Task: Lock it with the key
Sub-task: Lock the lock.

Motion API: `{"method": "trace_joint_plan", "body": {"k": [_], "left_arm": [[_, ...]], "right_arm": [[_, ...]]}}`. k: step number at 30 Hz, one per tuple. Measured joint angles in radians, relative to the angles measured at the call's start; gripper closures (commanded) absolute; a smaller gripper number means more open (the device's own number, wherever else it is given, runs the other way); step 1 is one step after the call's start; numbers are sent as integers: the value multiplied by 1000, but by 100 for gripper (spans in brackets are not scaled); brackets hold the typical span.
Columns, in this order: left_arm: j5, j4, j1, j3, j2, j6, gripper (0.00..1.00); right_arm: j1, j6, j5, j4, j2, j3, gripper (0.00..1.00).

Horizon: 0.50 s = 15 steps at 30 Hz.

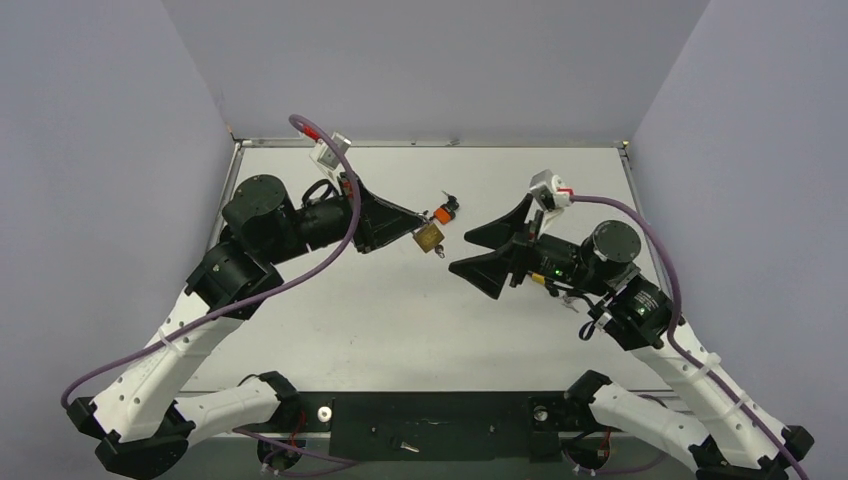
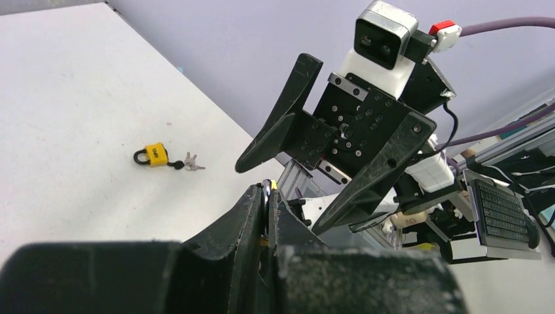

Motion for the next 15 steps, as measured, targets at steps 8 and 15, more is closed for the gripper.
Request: {"method": "trace_joint_plan", "body": {"k": [8, 15], "left_arm": [[85, 110, 40, -26, -2, -23, 100], [149, 200, 56, -26, 30, -43, 100]], "right_arm": [[-189, 296, -224, 434, 6, -125, 32], [-200, 477, -288, 680, 114, -127, 44]]}}
